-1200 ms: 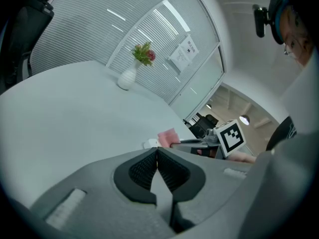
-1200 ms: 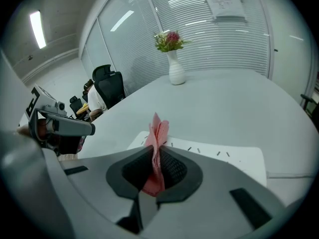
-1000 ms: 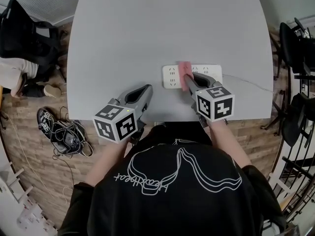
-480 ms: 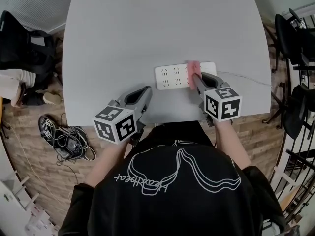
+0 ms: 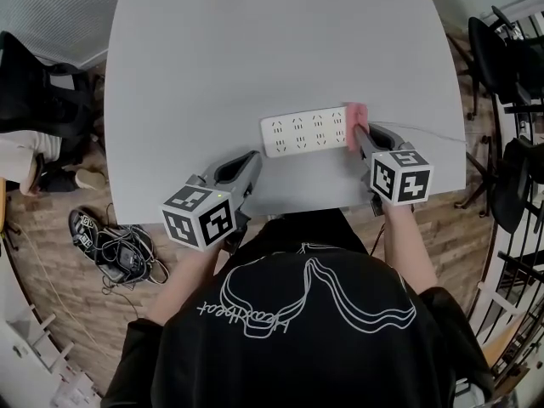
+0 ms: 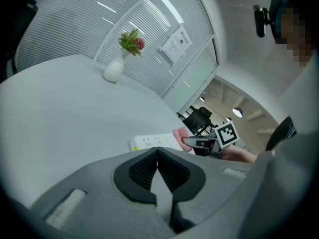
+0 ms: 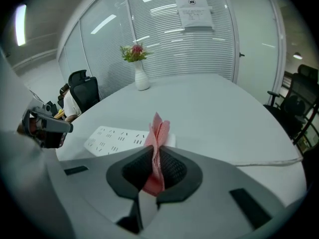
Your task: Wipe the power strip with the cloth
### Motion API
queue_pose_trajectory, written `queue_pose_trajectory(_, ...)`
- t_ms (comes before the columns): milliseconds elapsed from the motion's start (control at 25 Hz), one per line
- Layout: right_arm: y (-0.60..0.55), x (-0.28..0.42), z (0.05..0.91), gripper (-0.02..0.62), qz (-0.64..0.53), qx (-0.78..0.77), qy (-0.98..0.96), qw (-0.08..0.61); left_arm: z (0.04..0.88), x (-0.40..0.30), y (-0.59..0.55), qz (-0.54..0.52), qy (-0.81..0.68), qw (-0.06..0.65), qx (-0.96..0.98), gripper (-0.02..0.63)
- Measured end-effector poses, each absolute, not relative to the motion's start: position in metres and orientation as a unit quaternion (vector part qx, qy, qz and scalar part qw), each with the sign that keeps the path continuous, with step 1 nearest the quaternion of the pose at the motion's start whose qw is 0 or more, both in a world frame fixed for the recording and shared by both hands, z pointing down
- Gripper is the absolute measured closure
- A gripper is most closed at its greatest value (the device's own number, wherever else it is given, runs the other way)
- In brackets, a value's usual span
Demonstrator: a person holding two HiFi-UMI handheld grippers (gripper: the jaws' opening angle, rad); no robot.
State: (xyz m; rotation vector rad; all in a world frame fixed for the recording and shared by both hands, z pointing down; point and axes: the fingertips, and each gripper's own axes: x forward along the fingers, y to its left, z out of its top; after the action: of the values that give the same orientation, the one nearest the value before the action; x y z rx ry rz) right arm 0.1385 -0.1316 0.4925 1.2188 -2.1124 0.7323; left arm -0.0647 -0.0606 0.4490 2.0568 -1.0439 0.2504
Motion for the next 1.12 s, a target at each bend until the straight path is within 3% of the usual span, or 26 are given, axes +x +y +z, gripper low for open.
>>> queue_pose_trajectory(480,-0.128,0.156,0.492,0.558,0.241,0.487,-0.788,0.289,0.444,-0.072,-0.046,0.095,-0.416,0.391,0.815,0.592)
queue_pose_trajectory(720,-0.126,0.149,0.44,0.561,0.229,0.486,-0.829,0.154,0.433,-0.062,-0.041,0.083,-0.413,0.384,0.822,0.592)
queue_pose_trajectory(1120,-0.07,0.118,0.353,0.56,0.194,0.399,-0.894,0.059,0.364,-0.042,-0.008,0.054,-0.411,0.324,0.85,0.592)
